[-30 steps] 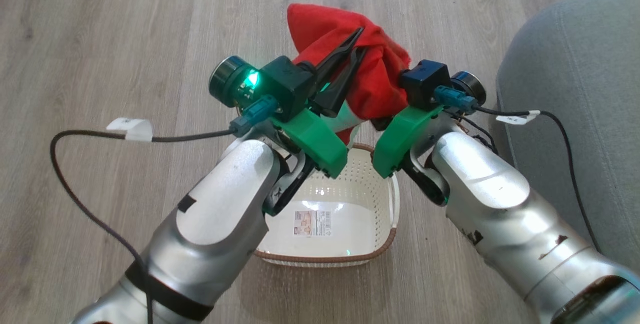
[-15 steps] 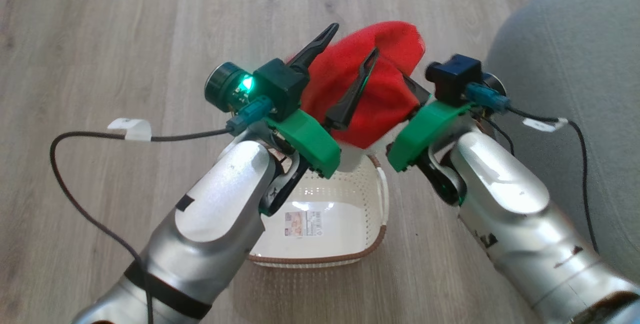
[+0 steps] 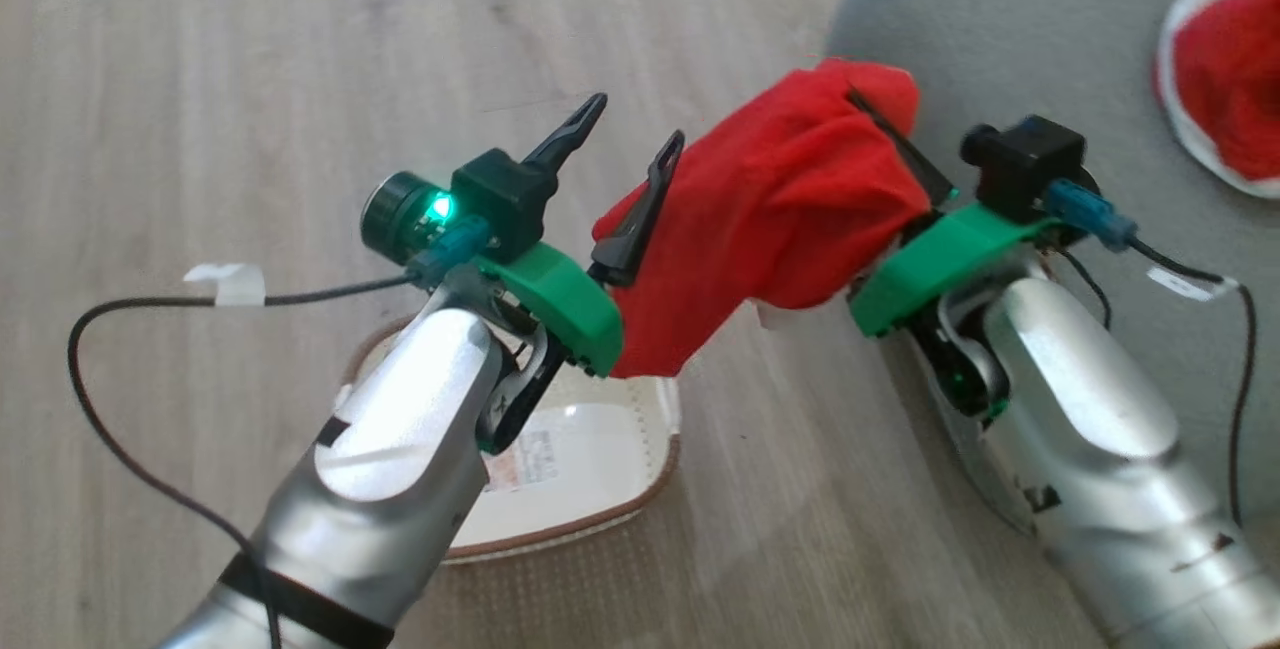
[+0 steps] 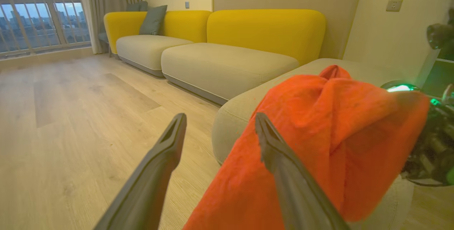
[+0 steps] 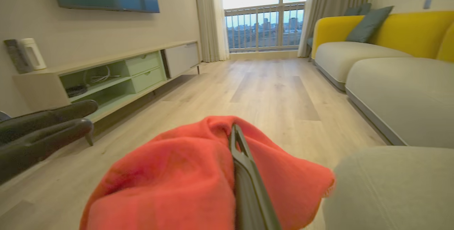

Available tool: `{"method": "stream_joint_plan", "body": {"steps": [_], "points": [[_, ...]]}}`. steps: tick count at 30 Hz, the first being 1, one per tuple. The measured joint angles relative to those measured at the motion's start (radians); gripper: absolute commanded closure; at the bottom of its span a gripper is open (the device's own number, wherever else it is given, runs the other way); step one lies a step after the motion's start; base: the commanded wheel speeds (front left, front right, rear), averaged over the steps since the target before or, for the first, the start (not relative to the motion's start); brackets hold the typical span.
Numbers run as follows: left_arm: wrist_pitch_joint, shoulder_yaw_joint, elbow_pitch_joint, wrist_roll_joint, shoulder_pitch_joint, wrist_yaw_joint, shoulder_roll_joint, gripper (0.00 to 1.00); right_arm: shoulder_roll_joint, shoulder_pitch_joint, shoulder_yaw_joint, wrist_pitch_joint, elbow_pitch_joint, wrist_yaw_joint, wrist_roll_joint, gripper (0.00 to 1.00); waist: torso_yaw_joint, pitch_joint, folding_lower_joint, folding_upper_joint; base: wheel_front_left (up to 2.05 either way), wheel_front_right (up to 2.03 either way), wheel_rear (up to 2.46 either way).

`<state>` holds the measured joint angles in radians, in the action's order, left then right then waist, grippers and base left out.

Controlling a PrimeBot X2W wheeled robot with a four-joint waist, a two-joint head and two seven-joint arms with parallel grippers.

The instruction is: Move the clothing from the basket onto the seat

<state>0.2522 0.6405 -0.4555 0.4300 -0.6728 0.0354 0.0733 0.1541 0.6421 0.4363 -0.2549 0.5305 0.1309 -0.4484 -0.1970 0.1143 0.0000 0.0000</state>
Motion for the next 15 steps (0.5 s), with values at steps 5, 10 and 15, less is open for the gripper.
{"method": "stream_joint_plan", "body": {"steps": [5,10,15], "points": [[0.000,-0.026,-0.011,-0.027,0.020,0.007,0.006,0.00,0.010,-0.038,-0.043,0.000,-0.031,0.000,0.009,1.00,-0.087,0.007,0.0000,0.0000,0.00,0.00,0.00],[0.000,-0.052,-0.018,-0.037,0.046,0.014,0.006,0.00,0.009,-0.059,-0.081,0.000,-0.058,0.000,0.021,1.00,-0.176,0.007,0.0000,0.0000,0.00,0.00,0.00],[0.000,-0.073,-0.024,-0.053,0.073,0.014,0.005,0.00,0.008,-0.111,-0.104,0.000,-0.081,0.000,0.030,1.00,-0.265,0.001,0.0000,0.0000,0.00,0.00,0.00]]}}
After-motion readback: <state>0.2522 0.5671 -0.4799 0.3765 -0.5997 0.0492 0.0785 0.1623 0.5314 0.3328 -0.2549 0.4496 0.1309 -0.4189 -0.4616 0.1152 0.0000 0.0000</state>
